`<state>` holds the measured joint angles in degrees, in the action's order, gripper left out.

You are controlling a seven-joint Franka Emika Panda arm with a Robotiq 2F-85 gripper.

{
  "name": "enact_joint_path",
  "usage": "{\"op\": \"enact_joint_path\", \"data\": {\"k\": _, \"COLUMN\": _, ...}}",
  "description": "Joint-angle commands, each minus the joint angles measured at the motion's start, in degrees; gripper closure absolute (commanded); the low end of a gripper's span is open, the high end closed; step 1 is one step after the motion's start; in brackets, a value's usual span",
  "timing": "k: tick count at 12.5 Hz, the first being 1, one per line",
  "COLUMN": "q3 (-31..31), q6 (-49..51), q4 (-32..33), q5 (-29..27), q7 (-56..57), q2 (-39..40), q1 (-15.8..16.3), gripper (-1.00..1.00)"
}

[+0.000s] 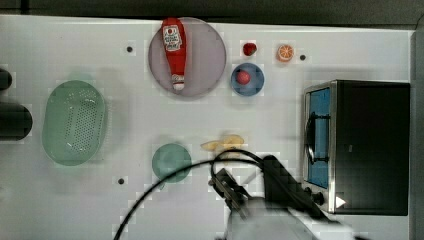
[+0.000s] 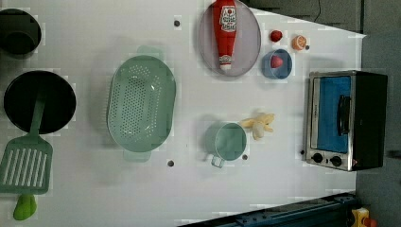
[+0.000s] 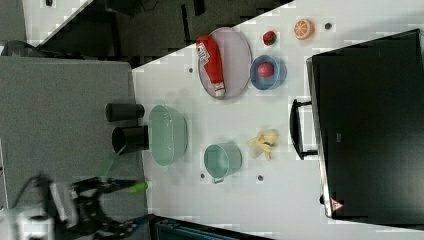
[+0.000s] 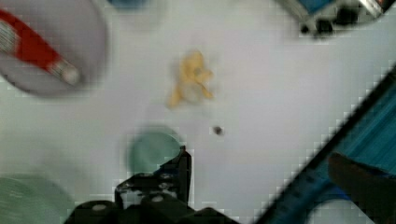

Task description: Pick banana from table and place on oven.

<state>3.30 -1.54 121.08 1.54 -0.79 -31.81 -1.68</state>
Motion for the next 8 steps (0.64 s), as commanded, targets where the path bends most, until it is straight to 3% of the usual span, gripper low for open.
{"op": "enact_joint_path", "data": {"k": 1, "q3": -0.8, "q6": -0.6, "q4": -0.3, "q5": 0.1, "q7": -3.4, "q2": 5.7, "q1": 0.3, "gripper": -1.0}}
{"op": "enact_joint_path", "data": {"k": 8, "q3": -0.8, "q6": -15.9, "q4": 1.2, "q5": 0.1, "q7": -3.3, "q2": 24.4, "q1": 0.4, "gripper": -1.0}}
